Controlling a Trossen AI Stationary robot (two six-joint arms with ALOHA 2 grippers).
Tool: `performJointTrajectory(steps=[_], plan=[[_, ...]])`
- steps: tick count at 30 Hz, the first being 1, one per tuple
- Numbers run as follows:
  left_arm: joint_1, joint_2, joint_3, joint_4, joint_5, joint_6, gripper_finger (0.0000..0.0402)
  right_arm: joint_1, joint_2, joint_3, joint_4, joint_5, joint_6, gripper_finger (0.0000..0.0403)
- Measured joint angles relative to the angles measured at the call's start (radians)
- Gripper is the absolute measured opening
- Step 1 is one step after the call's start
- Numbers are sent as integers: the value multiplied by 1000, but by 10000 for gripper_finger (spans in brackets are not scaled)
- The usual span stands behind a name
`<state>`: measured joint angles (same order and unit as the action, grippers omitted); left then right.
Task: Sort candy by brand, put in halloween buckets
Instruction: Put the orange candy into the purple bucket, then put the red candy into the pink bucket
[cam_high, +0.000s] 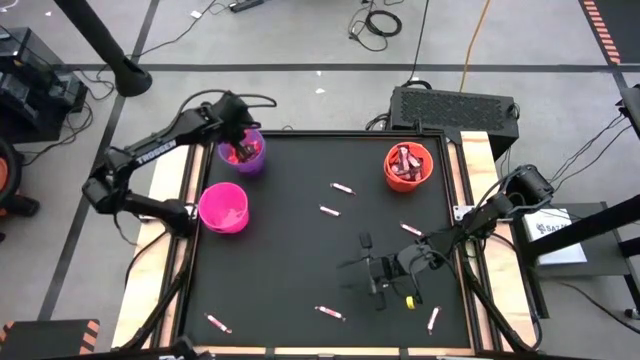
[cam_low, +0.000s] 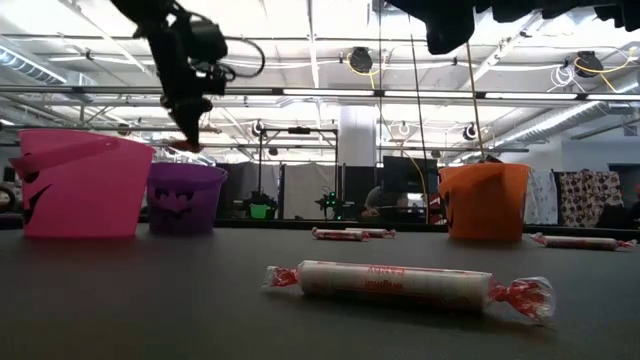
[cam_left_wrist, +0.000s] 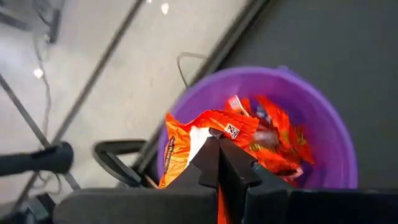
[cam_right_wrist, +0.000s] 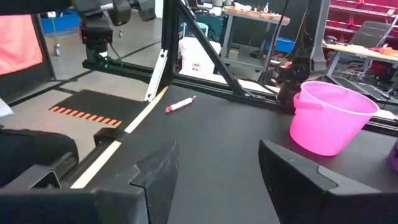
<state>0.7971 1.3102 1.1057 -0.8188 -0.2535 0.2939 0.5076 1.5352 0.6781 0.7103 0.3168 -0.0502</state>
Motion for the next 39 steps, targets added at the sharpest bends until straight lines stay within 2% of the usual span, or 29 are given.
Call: performJointTrajectory(steps=[9, 20, 22, 27, 29, 34, 36, 39], plan=[[20, 80, -31, 15, 18, -23, 40, -8, 0, 0, -13, 0, -16, 212], [16, 84, -31, 17, 17, -59, 147, -11, 0, 0, -12, 0, 12, 212], [11, 84, -31, 13, 17, -118, 155, -11, 0, 0, -12, 0, 12, 212], [-13, 60, 4, -30, 65, -141, 157, -11, 0, 0, -12, 0, 85, 212], [-36, 33, 9, -36, 121, -165, 157, -11, 0, 0, -12, 0, 133, 212], [-149, -53, 3, -5, 347, -224, 157, -2, 0, 0, -12, -2, 256, 212], [-231, -77, -12, 36, 385, -250, 157, 9, 0, 0, -12, -2, 280, 212], [-390, -88, -28, 100, 389, -282, 157, 33, 0, 0, -12, -5, 305, 212]])
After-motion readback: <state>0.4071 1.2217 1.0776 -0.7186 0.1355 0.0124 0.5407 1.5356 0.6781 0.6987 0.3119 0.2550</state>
